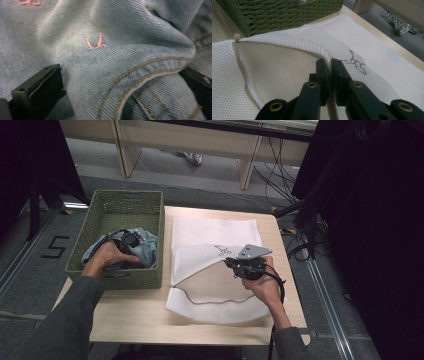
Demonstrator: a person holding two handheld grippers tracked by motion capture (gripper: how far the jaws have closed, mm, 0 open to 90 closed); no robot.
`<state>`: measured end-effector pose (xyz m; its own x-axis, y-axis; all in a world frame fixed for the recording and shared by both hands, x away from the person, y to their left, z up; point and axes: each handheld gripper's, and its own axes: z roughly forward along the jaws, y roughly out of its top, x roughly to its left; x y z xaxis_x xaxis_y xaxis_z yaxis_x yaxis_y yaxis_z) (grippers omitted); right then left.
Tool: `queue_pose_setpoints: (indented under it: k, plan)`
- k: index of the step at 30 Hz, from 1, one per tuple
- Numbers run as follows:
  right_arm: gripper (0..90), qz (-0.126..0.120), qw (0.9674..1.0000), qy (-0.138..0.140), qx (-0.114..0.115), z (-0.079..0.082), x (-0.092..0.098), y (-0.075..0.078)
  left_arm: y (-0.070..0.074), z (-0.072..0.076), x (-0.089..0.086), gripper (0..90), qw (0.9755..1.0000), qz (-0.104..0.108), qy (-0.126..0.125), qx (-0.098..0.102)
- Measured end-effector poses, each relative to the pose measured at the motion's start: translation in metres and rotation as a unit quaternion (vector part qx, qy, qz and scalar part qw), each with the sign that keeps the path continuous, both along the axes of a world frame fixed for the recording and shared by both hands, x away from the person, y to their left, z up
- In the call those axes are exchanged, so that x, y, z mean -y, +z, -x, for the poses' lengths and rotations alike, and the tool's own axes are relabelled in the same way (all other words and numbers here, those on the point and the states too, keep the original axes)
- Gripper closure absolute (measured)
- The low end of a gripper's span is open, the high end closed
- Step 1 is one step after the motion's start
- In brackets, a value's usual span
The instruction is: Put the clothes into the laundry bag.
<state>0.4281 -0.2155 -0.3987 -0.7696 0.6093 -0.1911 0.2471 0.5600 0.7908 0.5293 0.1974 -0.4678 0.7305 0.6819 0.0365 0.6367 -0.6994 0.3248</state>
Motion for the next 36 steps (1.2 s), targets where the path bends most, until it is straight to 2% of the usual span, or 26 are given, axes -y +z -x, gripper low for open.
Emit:
queue_pose_setpoints:
  k: [3, 4, 6, 8, 9, 10, 11, 12, 13, 14, 16, 17, 18, 19, 21, 22, 23, 25, 27, 28, 29, 32, 33, 34, 35, 36]
  plan:
    - [85.2, 0.001, 1.0000, -0.001, 0.003, 0.000, 0.000, -0.001, -0.004, -0.002, -0.003, 7.4, 0.9998, 0.002, 0.011, -0.017]
    - [85.2, 0.000, 1.0000, -0.005, -0.008, 0.001, 0.000, 0.000, -0.003, -0.003, -0.001, 15.3, 0.9998, 0.004, 0.011, -0.019]
    - [85.2, 0.000, 1.0000, -0.003, -0.003, 0.001, -0.001, -0.001, 0.002, -0.004, 0.000, 34.7, 0.9997, 0.007, 0.013, -0.020]
    - [85.1, 0.002, 1.0000, -0.004, 0.003, 0.002, 0.000, 0.000, 0.010, -0.005, -0.004, 49.9, 0.9988, 0.023, 0.044, 0.001]
    - [85.1, 0.000, 1.0000, -0.003, -0.003, 0.002, 0.000, 0.000, 0.013, -0.006, -0.007, 55.9, 0.9965, 0.022, 0.072, 0.036]
    - [85.1, 0.001, 1.0000, -0.002, 0.000, 0.001, 0.002, 0.001, 0.014, -0.006, -0.008, 62.2, 0.9922, 0.011, 0.104, 0.067]
    - [85.1, 0.001, 1.0000, -0.002, 0.000, 0.001, 0.002, 0.001, 0.016, -0.007, -0.012, 62.2, 0.9915, 0.003, 0.110, 0.069]
    - [85.1, 0.000, 1.0000, -0.004, -0.001, 0.002, 0.002, 0.001, 0.013, -0.007, -0.013, 60.6, 0.9916, 0.026, 0.111, 0.061]
    - [85.1, -0.001, 1.0000, -0.003, -0.001, 0.001, 0.001, 0.000, 0.012, -0.006, -0.014, 46.1, 0.9942, 0.035, 0.093, 0.039]
    - [85.1, -0.001, 1.0000, -0.003, -0.001, 0.001, 0.001, 0.000, 0.012, -0.005, -0.013, 46.1, 0.9949, 0.039, 0.090, 0.022]
    - [85.1, -0.001, 1.0000, -0.002, -0.001, 0.001, 0.001, -0.001, 0.015, -0.004, -0.012, 33.1, 0.9948, 0.039, 0.090, 0.028]
    - [85.1, 0.002, 1.0000, -0.003, -0.002, 0.001, 0.001, -0.001, 0.016, -0.003, -0.011, 21.4, 0.9940, 0.047, 0.096, 0.024]
    - [85.1, 0.002, 1.0000, -0.003, -0.002, 0.001, 0.001, -0.001, 0.016, -0.003, -0.010, 21.4, 0.9934, 0.054, 0.098, 0.025]
    - [85.1, 0.004, 1.0000, -0.001, -0.003, 0.001, 0.000, -0.001, 0.017, -0.003, -0.011, 18.5, 0.9956, 0.047, 0.078, 0.019]
    - [85.1, 0.004, 1.0000, -0.004, 0.002, 0.001, -0.001, 0.000, 0.016, -0.001, -0.009, 14.9, 0.9958, 0.054, 0.069, 0.024]
    - [85.0, 0.000, 1.0000, -0.002, -0.004, 0.001, -0.001, -0.001, 0.018, 0.000, -0.007, 14.6, 0.9963, 0.066, 0.051, 0.021]
    - [85.0, 0.000, 1.0000, -0.002, -0.003, 0.001, -0.001, -0.001, 0.018, 0.000, -0.007, 14.4, 0.9963, 0.066, 0.051, 0.021]
    - [85.0, 0.001, 1.0000, -0.001, -0.002, 0.001, -0.001, -0.001, 0.022, 0.002, -0.004, 14.4, 0.9943, 0.089, 0.047, 0.036]
    - [85.0, 0.001, 1.0000, 0.000, -0.005, 0.000, -0.001, -0.002, 0.017, 0.002, -0.001, 14.5, 0.9972, 0.056, 0.037, 0.033]
    - [85.1, 0.003, 1.0000, -0.001, -0.005, 0.000, 0.000, -0.002, 0.012, 0.002, 0.000, 13.9, 0.9993, 0.023, 0.021, 0.022]
    - [85.0, 0.006, 1.0000, -0.003, 0.005, 0.000, -0.001, -0.001, -0.002, 0.001, 0.002, 10.5, 0.9997, -0.011, 0.015, 0.015]
    - [85.0, 0.001, 1.0000, -0.001, -0.001, 0.001, -0.001, -0.001, -0.016, -0.002, 0.005, 1.7, 0.9993, -0.028, 0.023, 0.012]
    - [85.0, -0.001, 1.0000, -0.002, -0.004, 0.001, -0.001, 0.000, -0.020, -0.002, 0.007, 3.0, 0.9990, -0.031, 0.030, 0.012]
    - [85.0, -0.003, 1.0000, -0.004, -0.008, 0.002, -0.001, 0.000, -0.018, -0.004, 0.008, 13.0, 0.9987, -0.035, 0.037, 0.008]
    - [85.0, -0.003, 1.0000, -0.004, -0.008, 0.002, -0.001, 0.000, -0.016, -0.005, 0.008, 13.0, 0.9985, -0.027, 0.046, 0.008]
    - [85.0, -0.003, 0.9999, -0.006, -0.011, 0.002, -0.001, 0.000, -0.012, -0.006, 0.007, 21.6, 0.9985, -0.027, 0.048, 0.002]
